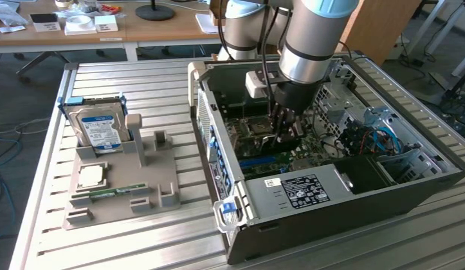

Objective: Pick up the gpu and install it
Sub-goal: 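Insert the gpu into the slot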

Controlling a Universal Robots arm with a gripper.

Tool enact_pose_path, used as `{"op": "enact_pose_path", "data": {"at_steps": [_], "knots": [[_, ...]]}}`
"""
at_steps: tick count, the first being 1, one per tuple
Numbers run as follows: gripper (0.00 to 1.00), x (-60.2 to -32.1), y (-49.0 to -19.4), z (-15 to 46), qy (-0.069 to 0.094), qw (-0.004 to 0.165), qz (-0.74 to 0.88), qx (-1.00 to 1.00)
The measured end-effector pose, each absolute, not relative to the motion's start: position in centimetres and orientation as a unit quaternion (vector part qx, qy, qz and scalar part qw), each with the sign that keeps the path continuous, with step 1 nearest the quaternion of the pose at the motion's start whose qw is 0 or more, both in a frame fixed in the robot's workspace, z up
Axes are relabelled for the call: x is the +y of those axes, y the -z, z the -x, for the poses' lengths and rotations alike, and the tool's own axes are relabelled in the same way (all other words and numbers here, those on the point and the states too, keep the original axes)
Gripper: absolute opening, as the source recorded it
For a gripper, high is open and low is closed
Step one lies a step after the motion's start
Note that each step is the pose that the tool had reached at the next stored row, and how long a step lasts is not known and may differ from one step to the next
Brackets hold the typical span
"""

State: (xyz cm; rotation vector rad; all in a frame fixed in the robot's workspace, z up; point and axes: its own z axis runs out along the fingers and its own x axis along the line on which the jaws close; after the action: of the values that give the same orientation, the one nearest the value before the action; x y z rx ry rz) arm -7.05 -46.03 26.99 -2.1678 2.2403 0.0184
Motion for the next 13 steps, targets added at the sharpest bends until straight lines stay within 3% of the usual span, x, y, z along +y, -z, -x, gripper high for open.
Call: {"op": "enact_pose_path", "data": {"at_steps": [13], "knots": [[0.27,-46.23,-26.98,7.45,-0.006,0.012,0.695,0.719]]}}
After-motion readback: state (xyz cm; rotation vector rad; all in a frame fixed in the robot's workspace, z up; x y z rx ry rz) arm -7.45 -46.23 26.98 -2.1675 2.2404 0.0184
